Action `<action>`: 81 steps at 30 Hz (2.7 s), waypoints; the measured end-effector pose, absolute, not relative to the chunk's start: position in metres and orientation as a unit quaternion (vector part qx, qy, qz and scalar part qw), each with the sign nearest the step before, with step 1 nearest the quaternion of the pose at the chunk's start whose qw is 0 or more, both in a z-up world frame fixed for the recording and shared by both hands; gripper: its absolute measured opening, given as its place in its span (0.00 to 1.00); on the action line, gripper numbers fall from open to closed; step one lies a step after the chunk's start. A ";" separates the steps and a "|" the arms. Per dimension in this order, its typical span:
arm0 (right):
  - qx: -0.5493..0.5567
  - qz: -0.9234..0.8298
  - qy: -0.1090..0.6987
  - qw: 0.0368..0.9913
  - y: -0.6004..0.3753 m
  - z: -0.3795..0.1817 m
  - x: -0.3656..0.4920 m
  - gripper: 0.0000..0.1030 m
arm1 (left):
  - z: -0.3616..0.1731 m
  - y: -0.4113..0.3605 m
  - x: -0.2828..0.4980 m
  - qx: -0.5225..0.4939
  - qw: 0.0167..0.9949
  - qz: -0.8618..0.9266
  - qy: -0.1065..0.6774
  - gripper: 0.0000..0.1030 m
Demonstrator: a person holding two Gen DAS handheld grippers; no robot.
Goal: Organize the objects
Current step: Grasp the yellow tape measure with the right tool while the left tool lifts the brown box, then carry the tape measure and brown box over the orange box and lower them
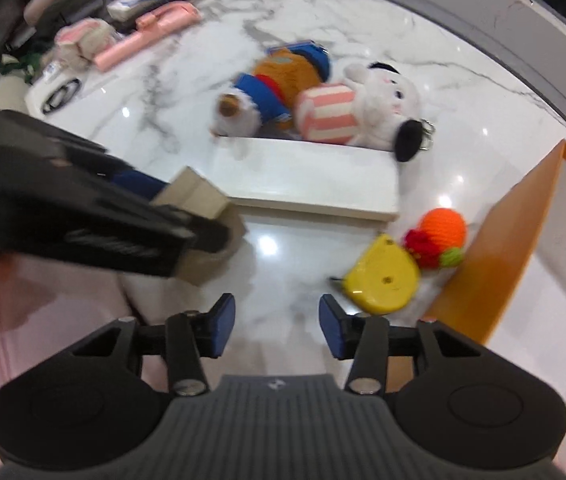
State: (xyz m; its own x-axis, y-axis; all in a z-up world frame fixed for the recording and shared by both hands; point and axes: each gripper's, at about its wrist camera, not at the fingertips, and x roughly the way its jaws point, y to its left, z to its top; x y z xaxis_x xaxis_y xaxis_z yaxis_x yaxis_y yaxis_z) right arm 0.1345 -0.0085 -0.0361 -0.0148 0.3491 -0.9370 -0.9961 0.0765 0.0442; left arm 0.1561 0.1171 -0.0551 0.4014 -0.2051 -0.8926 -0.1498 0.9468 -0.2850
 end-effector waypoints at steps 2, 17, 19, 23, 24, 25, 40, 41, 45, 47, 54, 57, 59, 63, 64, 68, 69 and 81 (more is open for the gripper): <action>-0.401 0.555 0.434 0.586 0.001 -0.038 0.143 0.54 | -0.056 0.115 0.159 -0.160 0.821 -0.023 0.547 0.54; -0.621 0.576 0.341 0.407 0.051 -0.082 0.146 0.65 | -0.064 0.120 0.166 -0.173 0.818 -0.064 0.545 0.54; -0.629 0.579 0.348 0.386 0.054 -0.087 0.149 0.65 | -0.065 0.121 0.167 -0.174 0.817 -0.068 0.545 0.54; -0.645 0.581 0.327 0.374 0.056 -0.093 0.149 0.66 | -0.067 0.120 0.170 -0.170 0.816 -0.075 0.547 0.54; -0.649 0.579 0.325 0.372 0.057 -0.095 0.150 0.66 | -0.068 0.119 0.171 -0.169 0.815 -0.077 0.548 0.54; -0.652 0.577 0.324 0.370 0.058 -0.096 0.151 0.66 | -0.069 0.119 0.172 -0.170 0.815 -0.078 0.549 0.54; -0.615 0.601 0.322 0.395 0.035 -0.083 0.153 0.57 | -0.061 0.116 0.167 -0.160 0.815 -0.078 0.551 0.54; -0.605 0.608 0.321 0.402 0.031 -0.076 0.152 0.57 | -0.057 0.115 0.165 -0.158 0.818 -0.080 0.548 0.54; -0.571 0.629 0.303 0.431 0.010 -0.039 0.149 0.57 | -0.033 0.108 0.156 -0.151 0.831 -0.090 0.528 0.54; -0.559 0.636 0.293 0.444 -0.004 -0.016 0.149 0.57 | -0.019 0.101 0.152 -0.150 0.837 -0.099 0.516 0.54; -0.538 0.622 0.273 0.500 -0.058 0.060 0.163 0.57 | 0.030 0.054 0.148 -0.144 0.856 -0.163 0.469 0.54; -0.536 0.606 0.276 0.519 -0.081 0.071 0.179 0.57 | 0.043 0.026 0.149 -0.135 0.856 -0.192 0.460 0.54; -0.538 0.590 0.280 0.533 -0.092 0.066 0.187 0.57 | 0.049 0.005 0.149 -0.124 0.855 -0.210 0.458 0.54; -0.529 0.561 0.298 0.563 -0.129 0.064 0.205 0.57 | 0.045 -0.034 0.158 -0.108 0.845 -0.224 0.473 0.54; -0.525 0.556 0.301 0.570 -0.136 0.063 0.209 0.57 | 0.042 -0.043 0.161 -0.101 0.844 -0.221 0.479 0.54; -0.505 0.550 0.308 0.590 -0.161 0.058 0.223 0.57 | 0.028 -0.081 0.167 -0.048 0.843 -0.194 0.500 0.54; -0.499 0.551 0.309 0.594 -0.167 0.056 0.226 0.57 | 0.024 -0.088 0.168 -0.035 0.841 -0.189 0.505 0.54; -0.455 0.583 0.319 0.593 -0.197 0.029 0.243 0.57 | -0.018 -0.120 0.174 -0.007 0.813 -0.143 0.565 0.54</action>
